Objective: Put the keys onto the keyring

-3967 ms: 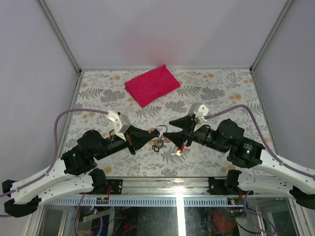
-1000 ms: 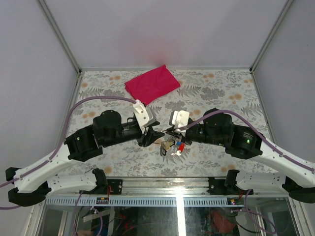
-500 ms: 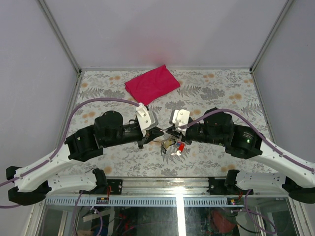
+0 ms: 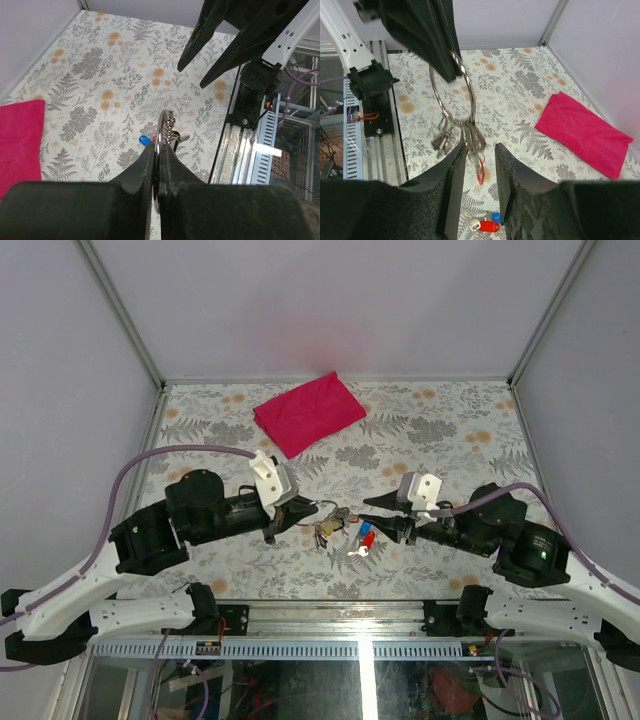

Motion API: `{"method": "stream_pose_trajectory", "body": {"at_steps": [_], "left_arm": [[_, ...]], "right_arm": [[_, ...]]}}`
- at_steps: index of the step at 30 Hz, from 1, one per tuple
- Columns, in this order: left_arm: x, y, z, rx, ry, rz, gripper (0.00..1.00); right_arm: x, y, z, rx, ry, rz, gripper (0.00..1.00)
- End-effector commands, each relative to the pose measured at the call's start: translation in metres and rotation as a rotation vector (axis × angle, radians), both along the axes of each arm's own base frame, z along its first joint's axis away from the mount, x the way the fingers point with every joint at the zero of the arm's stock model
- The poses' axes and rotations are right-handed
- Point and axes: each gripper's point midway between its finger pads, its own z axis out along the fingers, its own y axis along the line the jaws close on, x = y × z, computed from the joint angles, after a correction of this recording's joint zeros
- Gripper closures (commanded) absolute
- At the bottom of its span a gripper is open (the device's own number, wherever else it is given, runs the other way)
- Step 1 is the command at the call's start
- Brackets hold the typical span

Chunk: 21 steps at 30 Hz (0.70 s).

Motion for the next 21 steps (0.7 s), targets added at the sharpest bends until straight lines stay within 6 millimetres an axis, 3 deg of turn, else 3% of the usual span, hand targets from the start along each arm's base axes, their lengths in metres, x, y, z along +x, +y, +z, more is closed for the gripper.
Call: {"method": "stream_pose_trajectory", "body": {"at_steps": [1,8,14,21], "left_arm": [[-0.002,0.009,0.032,-0.109,-0.049,0.010,1.00],[-0.005,0.012,0.033,-0.117,-0.045,0.009,1.00],[-0.004,0.012,0.033,-0.115,-0.044,0.010,1.00],[-0.005,0.012,0.033,-0.112,-0.045,0.005,1.00]], "right_arm": [[0.003,-0.004,0.001,0.066,-0.023,-0.032,0.63],[0.001,0.005,-0.006,0.086,-0.099,0.018,0.63],[0.004,0.020,-0.008,0.060,-0.135,0.052,0.72],[0.006,0.024,-0.008,0.055,-0.157,0.055,0.69]]}}
